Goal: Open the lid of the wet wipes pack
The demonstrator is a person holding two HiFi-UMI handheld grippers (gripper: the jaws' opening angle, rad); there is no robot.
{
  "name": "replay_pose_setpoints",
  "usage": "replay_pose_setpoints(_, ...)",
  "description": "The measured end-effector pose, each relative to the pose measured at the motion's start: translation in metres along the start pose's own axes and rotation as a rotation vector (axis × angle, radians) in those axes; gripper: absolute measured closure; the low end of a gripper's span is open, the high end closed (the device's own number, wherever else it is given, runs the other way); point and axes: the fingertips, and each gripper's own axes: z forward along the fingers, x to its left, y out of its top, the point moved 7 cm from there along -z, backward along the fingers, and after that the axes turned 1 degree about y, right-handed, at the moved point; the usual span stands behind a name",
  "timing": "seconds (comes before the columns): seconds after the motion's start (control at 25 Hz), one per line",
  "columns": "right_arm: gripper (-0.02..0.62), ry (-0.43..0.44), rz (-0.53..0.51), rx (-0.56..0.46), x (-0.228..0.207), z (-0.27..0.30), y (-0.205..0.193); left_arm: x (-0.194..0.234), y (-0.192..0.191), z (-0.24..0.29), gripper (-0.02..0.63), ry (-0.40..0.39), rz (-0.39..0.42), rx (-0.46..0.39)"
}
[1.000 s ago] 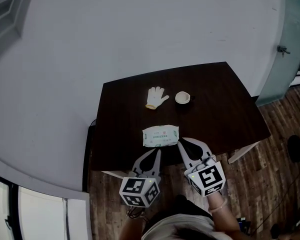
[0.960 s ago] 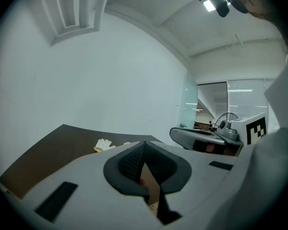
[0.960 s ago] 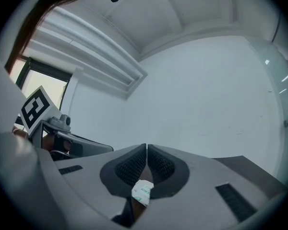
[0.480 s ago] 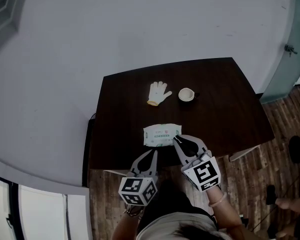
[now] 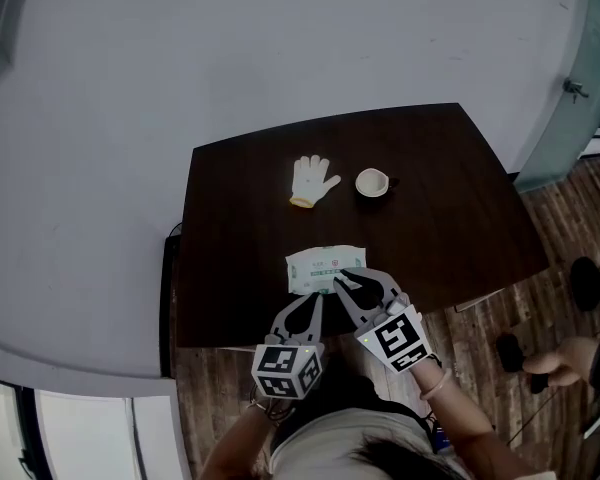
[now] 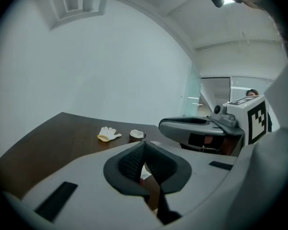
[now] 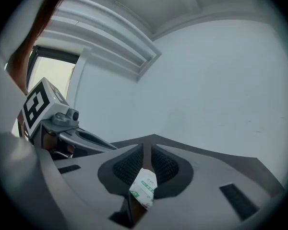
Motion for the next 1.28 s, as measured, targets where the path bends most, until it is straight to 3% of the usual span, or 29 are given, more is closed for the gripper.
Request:
replay_pose_setpoints(0.64,0.524,0.069,-0.153,0.188,-0.002,0.075,-0.053,0.069,-0.047,0.049,0.592,-0.031,-0.074,0.134)
replay_pose_setpoints(1.28,0.491,0.166,-0.266,0.372,-0.013,0.12,-0.105,0.09,-0.081,0.092,0.592,-0.06,-0.112,0.249)
